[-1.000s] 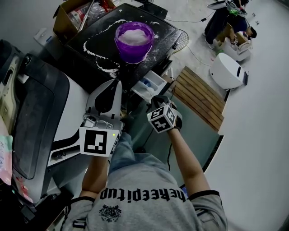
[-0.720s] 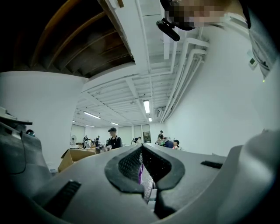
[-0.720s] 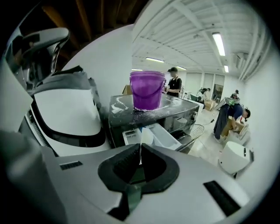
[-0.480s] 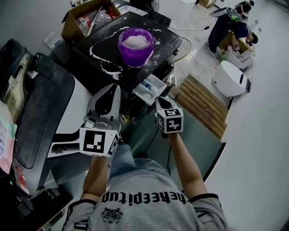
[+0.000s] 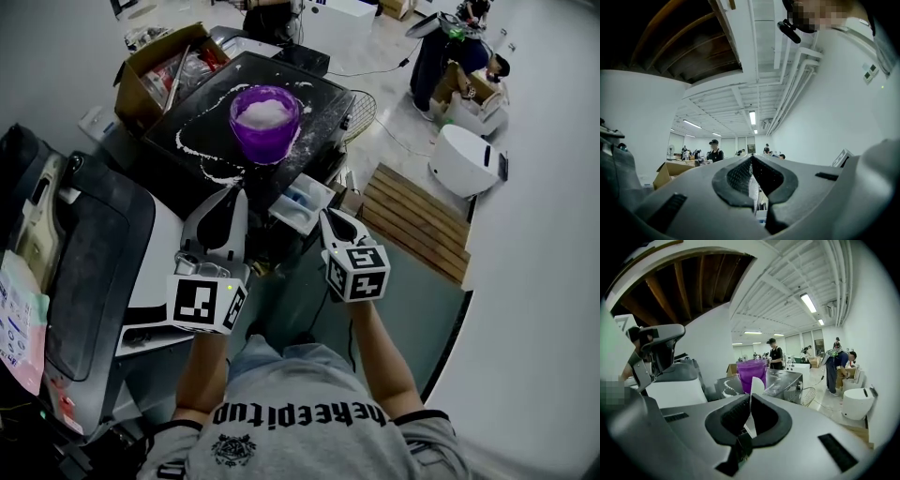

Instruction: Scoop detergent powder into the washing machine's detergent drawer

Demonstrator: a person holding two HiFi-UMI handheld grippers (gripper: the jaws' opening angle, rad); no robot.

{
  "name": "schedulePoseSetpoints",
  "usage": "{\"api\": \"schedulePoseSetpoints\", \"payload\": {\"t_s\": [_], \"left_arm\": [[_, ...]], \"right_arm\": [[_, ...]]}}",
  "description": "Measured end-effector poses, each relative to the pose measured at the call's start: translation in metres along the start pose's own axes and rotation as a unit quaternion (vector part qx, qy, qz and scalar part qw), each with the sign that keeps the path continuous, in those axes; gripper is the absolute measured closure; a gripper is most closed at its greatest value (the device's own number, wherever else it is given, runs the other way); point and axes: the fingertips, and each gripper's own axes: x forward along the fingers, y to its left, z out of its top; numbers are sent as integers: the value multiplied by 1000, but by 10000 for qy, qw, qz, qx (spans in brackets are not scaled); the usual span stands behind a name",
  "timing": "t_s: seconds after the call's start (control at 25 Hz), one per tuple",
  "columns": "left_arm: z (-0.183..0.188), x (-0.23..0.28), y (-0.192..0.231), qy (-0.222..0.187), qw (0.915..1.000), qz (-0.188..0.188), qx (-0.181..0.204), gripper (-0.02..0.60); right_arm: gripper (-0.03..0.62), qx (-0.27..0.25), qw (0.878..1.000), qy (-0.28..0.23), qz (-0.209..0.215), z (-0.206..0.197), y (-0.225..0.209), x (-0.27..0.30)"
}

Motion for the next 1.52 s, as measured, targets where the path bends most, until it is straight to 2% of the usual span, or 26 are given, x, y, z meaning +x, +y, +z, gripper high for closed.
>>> {"api": "schedulePoseSetpoints", "payload": {"t_s": [0.44,0.84,1.52], "left_arm": [[26,-6,-3,-237,9991,-348,-86,578],[44,-16,-13,-443,9972,-586,-148,578],[68,-40,-23,-701,9947,-734,-141,578]], "right_arm": [[589,-71,9953,-880,-390,57,17,-55],[589,-302,9833,-1582,-841,98,21,-110],[589,-555,9610,-2324,-1389,128,38,-174]]}}
